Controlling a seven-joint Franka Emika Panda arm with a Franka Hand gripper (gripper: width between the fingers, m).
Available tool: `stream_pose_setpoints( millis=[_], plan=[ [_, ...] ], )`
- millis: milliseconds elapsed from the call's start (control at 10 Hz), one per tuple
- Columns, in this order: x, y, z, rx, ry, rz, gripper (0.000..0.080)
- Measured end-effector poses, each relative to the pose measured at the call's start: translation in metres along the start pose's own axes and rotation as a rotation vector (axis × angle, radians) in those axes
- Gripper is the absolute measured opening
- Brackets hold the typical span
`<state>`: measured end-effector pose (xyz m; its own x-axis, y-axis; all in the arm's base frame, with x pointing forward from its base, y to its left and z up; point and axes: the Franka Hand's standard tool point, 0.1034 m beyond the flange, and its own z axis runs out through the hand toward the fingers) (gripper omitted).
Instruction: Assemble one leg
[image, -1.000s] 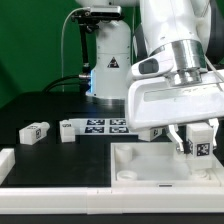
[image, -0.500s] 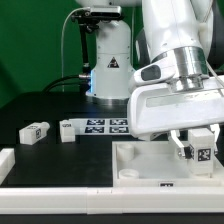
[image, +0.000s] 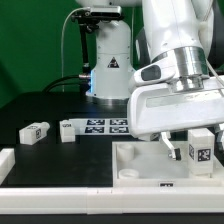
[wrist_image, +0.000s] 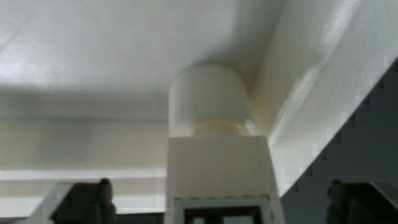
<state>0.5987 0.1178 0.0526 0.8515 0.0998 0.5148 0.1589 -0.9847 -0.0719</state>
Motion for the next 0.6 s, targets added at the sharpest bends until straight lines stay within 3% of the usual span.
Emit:
stream_pose_setpoints(
  millis=[400,600],
  plan=[
    [0.000,0.000,0.000,0.000,0.000,0.000,0.0648],
    [0.009,-0.003,-0.015,-0.003,0.018,0.007,0.0649]
  ],
)
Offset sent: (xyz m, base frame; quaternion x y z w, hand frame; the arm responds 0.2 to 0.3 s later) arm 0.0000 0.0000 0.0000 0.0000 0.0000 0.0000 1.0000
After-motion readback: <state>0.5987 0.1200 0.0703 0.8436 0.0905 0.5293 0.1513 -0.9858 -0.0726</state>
